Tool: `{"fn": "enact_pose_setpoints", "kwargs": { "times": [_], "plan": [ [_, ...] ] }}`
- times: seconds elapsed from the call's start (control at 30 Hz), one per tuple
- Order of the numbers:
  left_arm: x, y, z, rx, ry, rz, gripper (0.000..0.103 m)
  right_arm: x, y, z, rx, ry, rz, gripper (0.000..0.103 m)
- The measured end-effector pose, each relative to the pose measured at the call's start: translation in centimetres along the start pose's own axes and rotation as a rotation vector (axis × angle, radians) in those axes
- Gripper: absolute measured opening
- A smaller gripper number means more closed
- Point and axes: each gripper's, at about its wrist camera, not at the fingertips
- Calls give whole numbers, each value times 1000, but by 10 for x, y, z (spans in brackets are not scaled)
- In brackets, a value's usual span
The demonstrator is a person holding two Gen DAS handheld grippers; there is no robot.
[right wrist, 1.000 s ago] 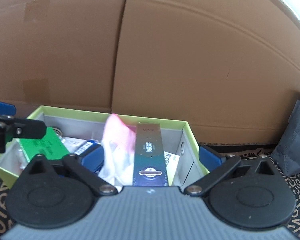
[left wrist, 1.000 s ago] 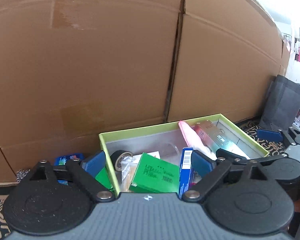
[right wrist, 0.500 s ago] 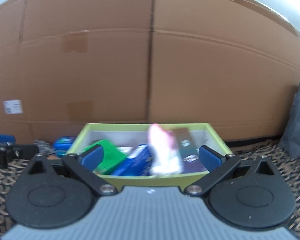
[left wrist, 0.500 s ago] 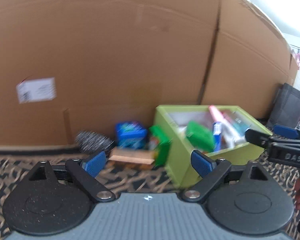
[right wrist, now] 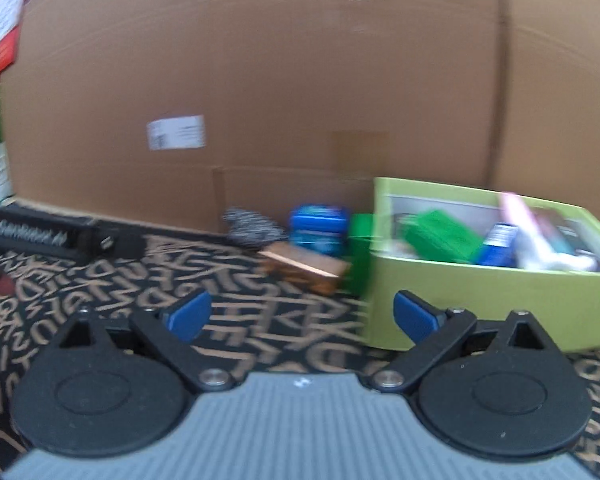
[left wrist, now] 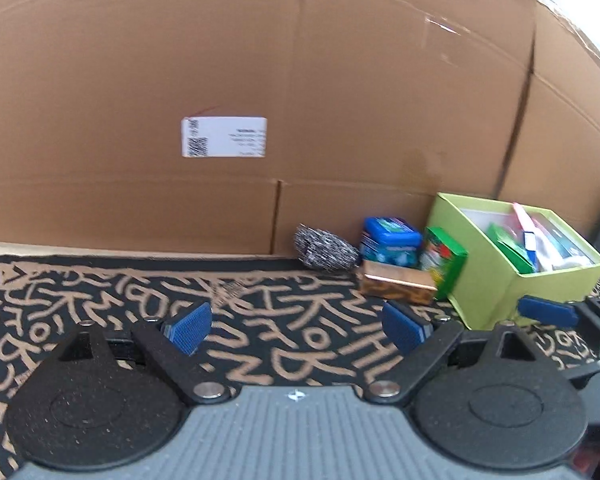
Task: Organize objects
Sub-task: 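Move both tools back toward the steel wool and copper box, then grasp the copper box with the right gripper while the left grasps the steel wool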
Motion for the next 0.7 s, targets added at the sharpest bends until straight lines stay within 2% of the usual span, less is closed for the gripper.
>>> {"fn": "enact_pose_setpoints", "kwargs": {
  "times": [0.2, 0.47, 0.7],
  "plan": [
    [15, 7, -10, -19, 7, -13, 95, 50, 20, -22, -139, 84, -36, 97],
    [49, 17, -8, 18, 11, -19, 95, 130, 32, -8, -238, 48, -124, 95],
    [92, 32, 12, 61, -51, -8, 95, 154, 31, 0, -288, 17, -176, 88]
  ]
}}
Point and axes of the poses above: each gripper's, at about its wrist camera, not at the fingertips, and x roughly the way its jaws point, z to its right, y to its top, and after that the axes turned 6 degrees about y, right-handed
